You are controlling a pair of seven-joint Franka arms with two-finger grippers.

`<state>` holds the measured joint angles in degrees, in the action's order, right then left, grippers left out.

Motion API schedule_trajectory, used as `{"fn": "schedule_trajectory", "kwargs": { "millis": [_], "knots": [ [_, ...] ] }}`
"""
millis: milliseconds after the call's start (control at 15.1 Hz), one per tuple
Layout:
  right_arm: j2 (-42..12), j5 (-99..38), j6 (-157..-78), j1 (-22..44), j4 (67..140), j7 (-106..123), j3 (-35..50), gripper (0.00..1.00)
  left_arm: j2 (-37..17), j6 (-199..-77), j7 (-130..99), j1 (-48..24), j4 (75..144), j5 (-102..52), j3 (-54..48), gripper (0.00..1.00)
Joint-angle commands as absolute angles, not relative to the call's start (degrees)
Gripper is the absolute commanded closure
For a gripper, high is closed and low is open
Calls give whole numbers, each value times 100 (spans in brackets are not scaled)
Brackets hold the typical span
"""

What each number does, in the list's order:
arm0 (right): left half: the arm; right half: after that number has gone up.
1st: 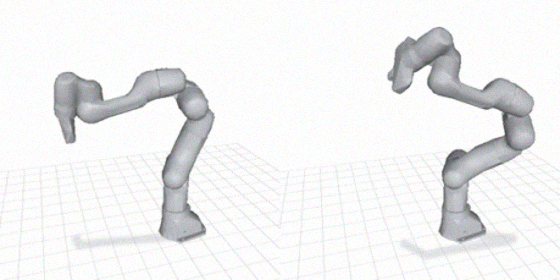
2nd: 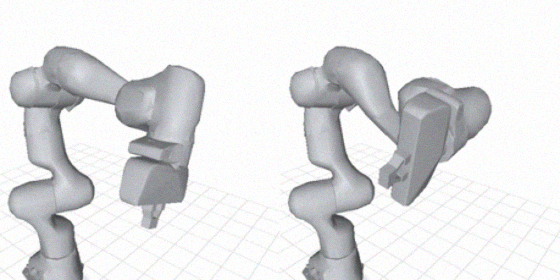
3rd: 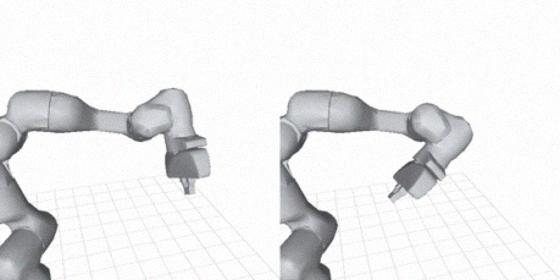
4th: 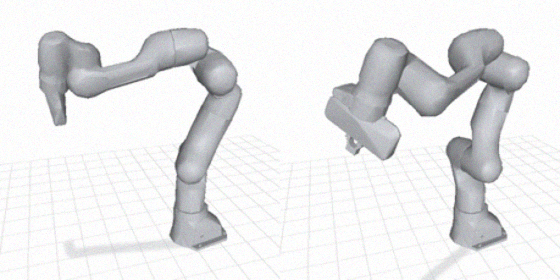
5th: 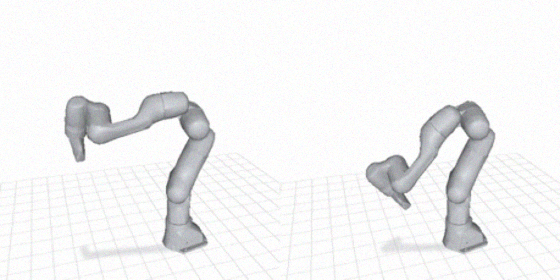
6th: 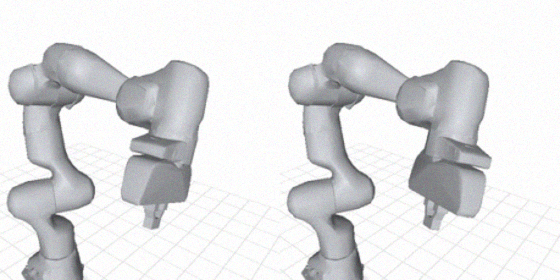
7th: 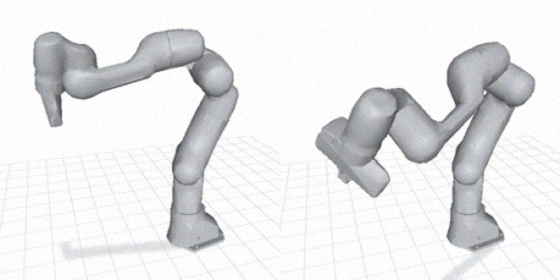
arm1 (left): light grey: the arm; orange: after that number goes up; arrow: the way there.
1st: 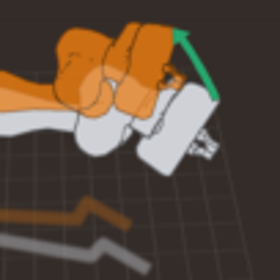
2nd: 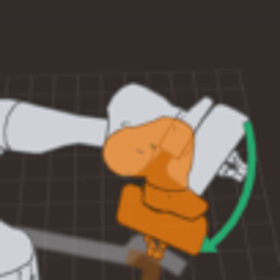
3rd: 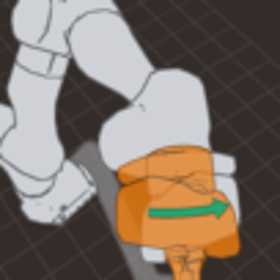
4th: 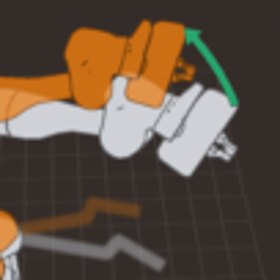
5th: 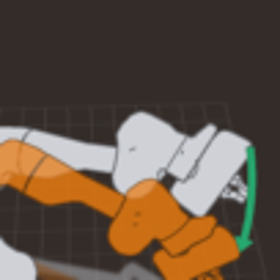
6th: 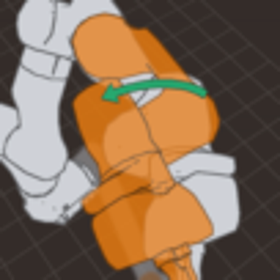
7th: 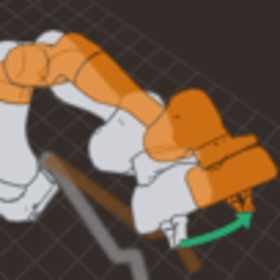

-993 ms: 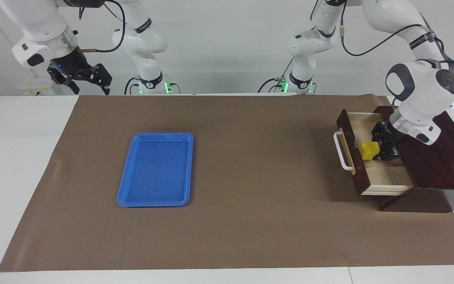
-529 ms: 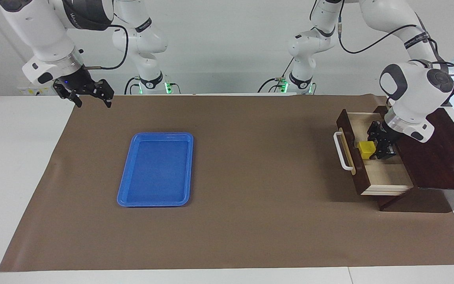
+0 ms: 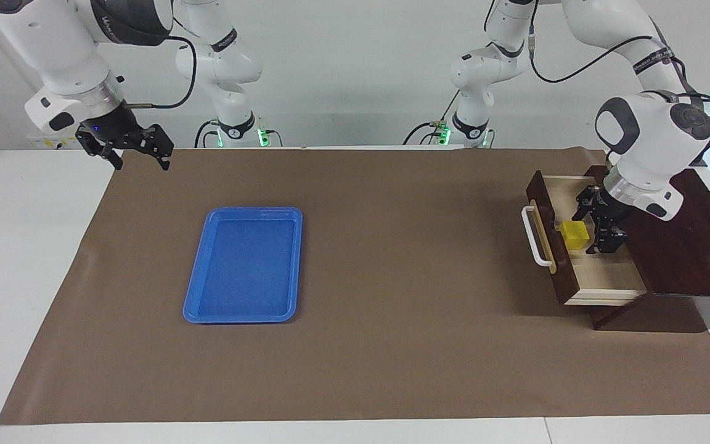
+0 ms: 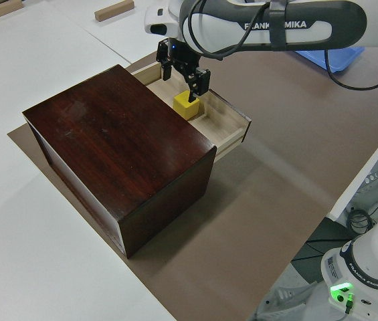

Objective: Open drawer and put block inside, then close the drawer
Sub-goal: 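Push the drawer closed into the wooden box with the left gripper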

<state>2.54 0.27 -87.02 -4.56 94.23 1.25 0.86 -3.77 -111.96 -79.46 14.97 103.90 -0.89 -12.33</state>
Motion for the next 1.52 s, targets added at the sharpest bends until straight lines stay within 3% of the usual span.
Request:
{"fn": "schedule_trajectory", "kwargs": {
  "millis": [0, 397, 860, 1456],
  "knots": [
    [185, 97, -8604, -527, 9281, 255, 132, 0, -167, -10750, -8225, 1153, 10222, -264, -1318, 0],
    [97, 114, -8622, -527, 9264, 281, 97, 0, -79, -10819, -8807, 484, 10686, -150, -1310, 0],
    [167, 97, -8622, -501, 9264, 255, 123, 0, -167, -11460, -8763, 580, 11223, 456, -1310, 0],
    [246, 88, -8666, -483, 9290, 229, 132, 0, -193, -11505, -8402, 993, 11197, 992, -1266, 0]
  ]
}}
